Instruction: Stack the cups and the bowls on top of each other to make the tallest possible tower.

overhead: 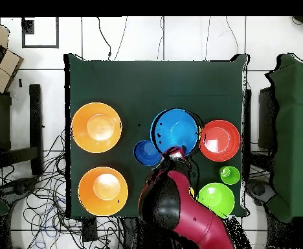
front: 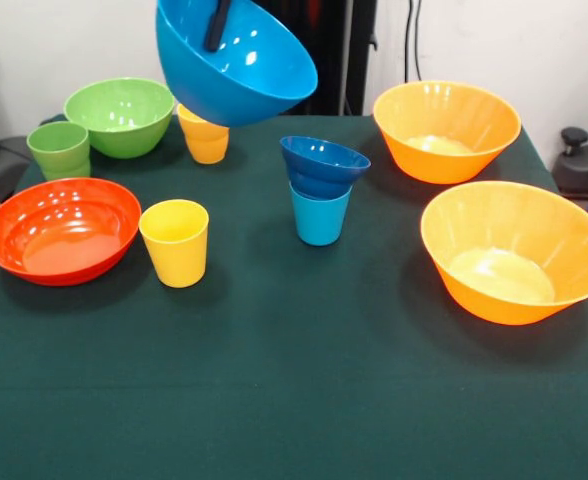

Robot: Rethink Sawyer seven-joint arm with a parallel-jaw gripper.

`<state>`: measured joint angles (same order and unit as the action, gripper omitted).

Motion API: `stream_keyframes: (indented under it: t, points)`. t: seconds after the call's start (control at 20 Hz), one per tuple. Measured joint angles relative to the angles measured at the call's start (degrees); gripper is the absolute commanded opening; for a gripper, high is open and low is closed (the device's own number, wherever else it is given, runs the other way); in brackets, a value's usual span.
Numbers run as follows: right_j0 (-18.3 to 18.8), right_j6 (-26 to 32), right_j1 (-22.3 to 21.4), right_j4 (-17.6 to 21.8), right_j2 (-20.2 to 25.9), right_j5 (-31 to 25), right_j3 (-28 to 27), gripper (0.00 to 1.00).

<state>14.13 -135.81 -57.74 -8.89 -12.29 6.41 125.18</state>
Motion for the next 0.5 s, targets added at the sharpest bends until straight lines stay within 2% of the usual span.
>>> stream_keyframes:
  t: [0.25,0.5]
  points:
    - [3.3,-0.6,-0.4,0.0,2.4,1.6,1.6,0.00]
    - [4.7,-1.6,-0.8,0.0,3.8,1.6,2.6,0.00]
